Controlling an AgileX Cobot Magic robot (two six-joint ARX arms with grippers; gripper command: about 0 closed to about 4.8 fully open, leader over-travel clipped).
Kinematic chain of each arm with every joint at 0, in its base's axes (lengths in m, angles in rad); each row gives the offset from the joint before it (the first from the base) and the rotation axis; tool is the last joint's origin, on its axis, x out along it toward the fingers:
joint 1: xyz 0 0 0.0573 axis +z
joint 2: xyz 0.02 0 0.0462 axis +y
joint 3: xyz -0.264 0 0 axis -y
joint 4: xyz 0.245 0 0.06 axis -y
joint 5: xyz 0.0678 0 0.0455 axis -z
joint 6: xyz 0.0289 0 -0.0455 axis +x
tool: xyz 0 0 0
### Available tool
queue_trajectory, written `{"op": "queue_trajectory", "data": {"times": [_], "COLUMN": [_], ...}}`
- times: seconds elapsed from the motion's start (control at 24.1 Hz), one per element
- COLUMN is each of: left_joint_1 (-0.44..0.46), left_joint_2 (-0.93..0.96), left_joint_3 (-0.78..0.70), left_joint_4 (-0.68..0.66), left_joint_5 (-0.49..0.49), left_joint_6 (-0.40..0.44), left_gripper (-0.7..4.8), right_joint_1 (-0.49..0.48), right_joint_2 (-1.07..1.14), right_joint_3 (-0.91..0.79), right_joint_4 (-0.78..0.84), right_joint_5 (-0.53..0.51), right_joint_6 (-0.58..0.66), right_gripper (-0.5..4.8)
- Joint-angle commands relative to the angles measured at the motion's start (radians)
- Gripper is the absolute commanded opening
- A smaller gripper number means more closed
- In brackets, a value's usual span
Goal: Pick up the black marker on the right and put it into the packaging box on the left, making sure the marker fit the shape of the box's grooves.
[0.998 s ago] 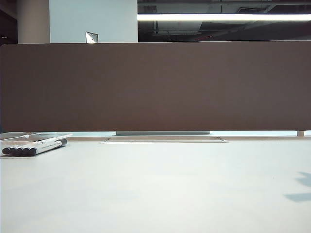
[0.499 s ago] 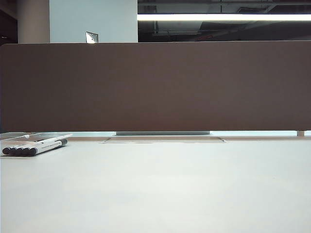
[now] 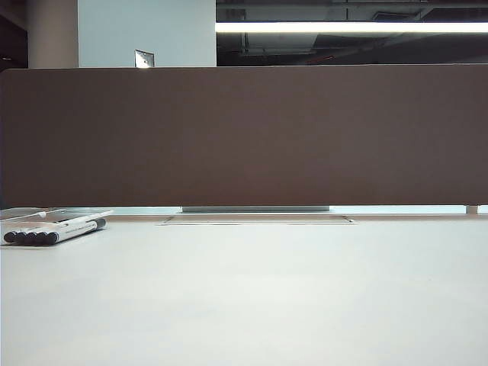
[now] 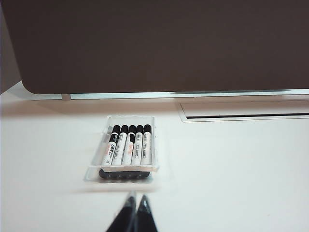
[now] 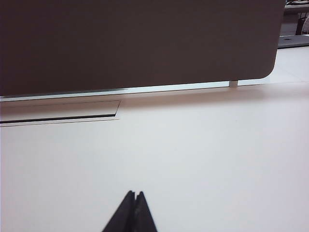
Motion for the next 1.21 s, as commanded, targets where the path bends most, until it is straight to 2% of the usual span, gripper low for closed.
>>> {"op": "queue_trajectory", "data": {"times": [0.04,0.37,0.67,1.21], "left_joint_1": [0.0,0.0,0.0,0.0], "left_joint_2": [0.001,0.001,0.001,0.001], "left_joint_3": [0.0,0.0,0.0,0.0], "left_joint_4": [0.013,0.013,0.013,0.013], "left_joint_5": [0.001,0.001,0.001,0.001], "left_joint_6": [-0.002,-0.002,-0.002,-0.002], "left_gripper": [-0.05,-0.05,-0.05,-0.05], "right_joint_1": [0.002,0.006,0.005,-0.043], "right_joint_2": [-0.002,-0.002,-0.002,-0.002], "right_joint_3": [-0.006,-0.006,-0.006,-0.006], "right_joint_4": [0.021,0.021,0.017,0.016], "right_joint_5": [0.001,0.007,0.037,0.037], "right_joint_6": [0.003,0.064,0.0,0.0], "right_gripper": [-0.05,-0.05,-0.05,-0.05]}}
